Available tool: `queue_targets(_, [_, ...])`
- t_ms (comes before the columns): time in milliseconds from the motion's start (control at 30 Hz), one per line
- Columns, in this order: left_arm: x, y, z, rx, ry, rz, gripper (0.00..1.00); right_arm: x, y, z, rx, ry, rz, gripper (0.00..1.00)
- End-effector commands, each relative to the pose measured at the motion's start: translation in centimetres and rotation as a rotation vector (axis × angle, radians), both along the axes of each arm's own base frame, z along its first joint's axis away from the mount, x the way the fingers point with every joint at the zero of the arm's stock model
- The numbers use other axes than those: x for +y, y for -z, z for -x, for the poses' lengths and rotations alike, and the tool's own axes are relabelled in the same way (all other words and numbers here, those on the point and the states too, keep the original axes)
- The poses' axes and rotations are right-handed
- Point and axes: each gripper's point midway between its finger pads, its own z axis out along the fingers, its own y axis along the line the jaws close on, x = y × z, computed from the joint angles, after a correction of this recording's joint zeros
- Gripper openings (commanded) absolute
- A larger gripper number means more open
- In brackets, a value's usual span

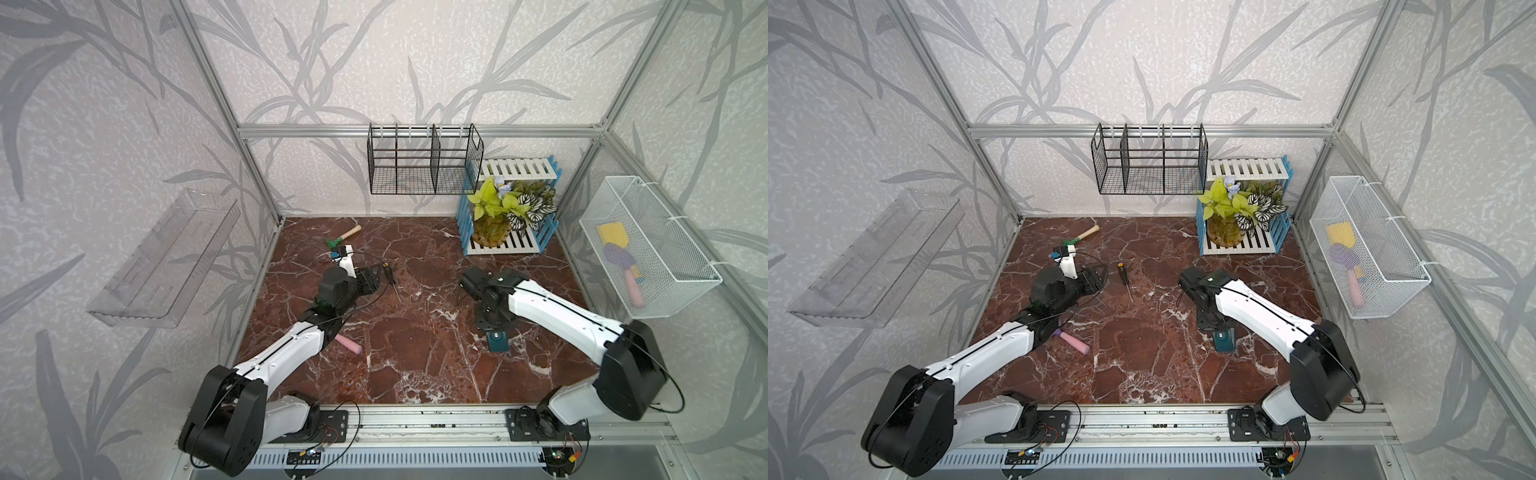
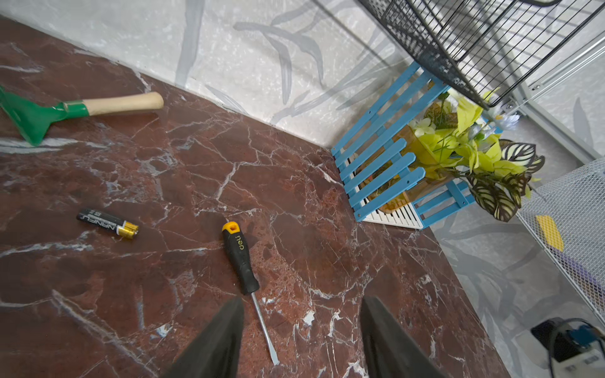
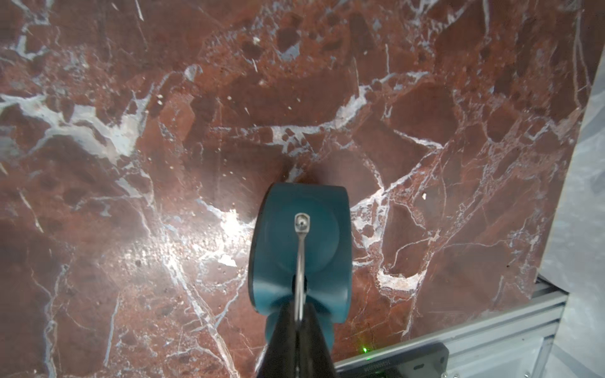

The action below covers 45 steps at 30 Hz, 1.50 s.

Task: Remove the battery from the alarm
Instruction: Adjust the alarm at the center of the board, then reset both arms

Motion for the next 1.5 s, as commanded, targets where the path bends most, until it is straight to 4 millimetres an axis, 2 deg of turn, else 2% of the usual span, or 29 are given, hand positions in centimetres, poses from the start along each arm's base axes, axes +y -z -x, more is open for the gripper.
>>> queue_targets(0, [1.4, 0.0, 0.5, -0.012, -0.040, -0.031, 0.61, 2.6, 0.8, -2.2, -0.035, 0.032, 0.045, 0.00])
queue_targets(200, [3.2, 0.0, 1.0, -0.002, -0.090, -0.071, 0.61, 10.3, 2.7, -5.5, 0.016, -0.036, 0.002, 0.02])
queue_targets(300, [4.0, 0.1, 1.4, 0.001, -0.115, -0.086, 0.61, 12.9, 3.6, -6.4, 0.027, -0.067, -0.031, 0.04])
queue_targets(400, [4.5, 0.1, 1.7, 0.000, -0.132, -0.099, 0.61, 15.0, 3.6, -7.3, 0.023, -0.098, -0.087, 0.14])
queue_targets(467, [4.7, 0.1, 1.8, -0.005, -0.138, -0.105, 0.62, 16.3, 2.7, -8.0, 0.003, -0.147, -0.140, 0.22])
queue_targets(500, [4.8, 0.1, 1.8, -0.009, -0.140, -0.109, 0.62, 17.0, 1.5, -8.4, -0.024, -0.175, -0.176, 0.26])
queue_targets(600, [4.9, -0.2, 1.8, -0.026, -0.143, -0.111, 0.63, 17.4, -1.6, -8.8, -0.101, -0.255, -0.236, 0.47])
queue_targets(667, [4.9, -0.5, 1.8, -0.040, -0.143, -0.117, 0.66, 16.2, -4.4, -9.0, -0.191, -0.313, -0.243, 0.50])
queue_targets(700, [5.0, -0.8, 1.8, -0.048, -0.145, -0.123, 0.71, 14.9, -6.3, -9.3, -0.270, -0.338, -0.237, 0.52])
queue_targets(733, [5.1, -0.9, 1.8, -0.057, -0.146, -0.136, 0.75, 13.5, -7.1, -9.8, -0.344, -0.346, -0.229, 0.56])
queue_targets(767, [5.2, -1.3, 1.9, -0.073, -0.147, -0.157, 0.83, 11.3, -9.5, -9.9, -0.456, -0.353, -0.248, 0.59])
queue_targets(800, [5.5, -1.4, 1.9, -0.090, -0.152, -0.184, 0.92, 9.3, -10.9, -10.1, -0.544, -0.366, -0.283, 0.60])
queue_targets(833, [6.0, -1.6, 2.0, -0.111, -0.171, -0.210, 0.99, 6.1, -10.8, -10.0, -0.632, -0.342, -0.301, 0.69])
queue_targets(900, [7.5, -1.9, 2.1, -0.158, -0.233, -0.273, 1.00, -0.3, -10.9, -11.1, -0.887, -0.224, -0.349, 0.87])
queue_targets(933, [8.4, -2.0, 2.2, -0.187, -0.268, -0.320, 1.00, -3.5, -10.8, -11.1, -0.986, -0.178, -0.323, 0.97])
queue_targets(967, [9.5, -2.0, 2.2, -0.205, -0.309, -0.353, 1.00, -6.6, -10.1, -11.0, -1.048, -0.132, -0.249, 1.00])
queue_targets(1000, [10.5, -1.6, 2.3, -0.206, -0.346, -0.382, 1.00, -9.0, -8.2, -10.8, -1.029, -0.111, -0.177, 0.99])
queue_targets(1067, [12.6, -0.7, 2.2, -0.181, -0.415, -0.428, 1.00, -12.9, -4.7, -10.9, -0.951, -0.003, -0.159, 0.99])
queue_targets(1100, [13.5, 0.1, 2.0, -0.155, -0.440, -0.457, 1.00, -14.0, -3.1, -11.2, -0.919, 0.026, -0.175, 0.99])
queue_targets(1167, [14.7, 1.9, 1.6, -0.122, -0.461, -0.548, 1.00, -14.9, -0.7, -12.9, -0.930, -0.006, -0.120, 0.99])
queue_targets(1233, [15.6, 4.1, 1.2, -0.108, -0.469, -0.619, 1.00, -14.7, 0.0, -15.0, -0.943, -0.063, -0.085, 0.99])
queue_targets(1267, [15.9, 5.1, 1.1, -0.113, -0.477, -0.633, 1.00, -14.2, -0.1, -16.3, -0.952, -0.092, -0.132, 0.99])
queue_targets(1300, [16.3, 6.3, 0.8, -0.117, -0.482, -0.632, 1.00, -14.1, 0.0, -17.1, -1.017, -0.099, -0.117, 0.99])
queue_targets(1333, [16.5, 6.0, 0.2, -0.150, -0.492, -0.641, 1.00, -14.1, 0.9, -15.9, -1.042, -0.098, -0.123, 0.99])
queue_targets(1400, [15.9, 5.4, -1.4, -0.205, -0.445, -0.648, 1.00, -15.5, 1.4, -15.2, -1.065, -0.026, -0.121, 0.99])
queue_targets(1433, [15.9, 7.0, -1.9, -0.175, -0.417, -0.646, 1.00, -15.6, 2.0, -15.3, -1.012, -0.020, -0.116, 0.99])
queue_targets(1467, [16.3, 6.9, -1.2, -0.225, -0.439, -0.610, 1.00, -15.4, 1.5, -15.6, -1.013, -0.028, -0.107, 0.99])
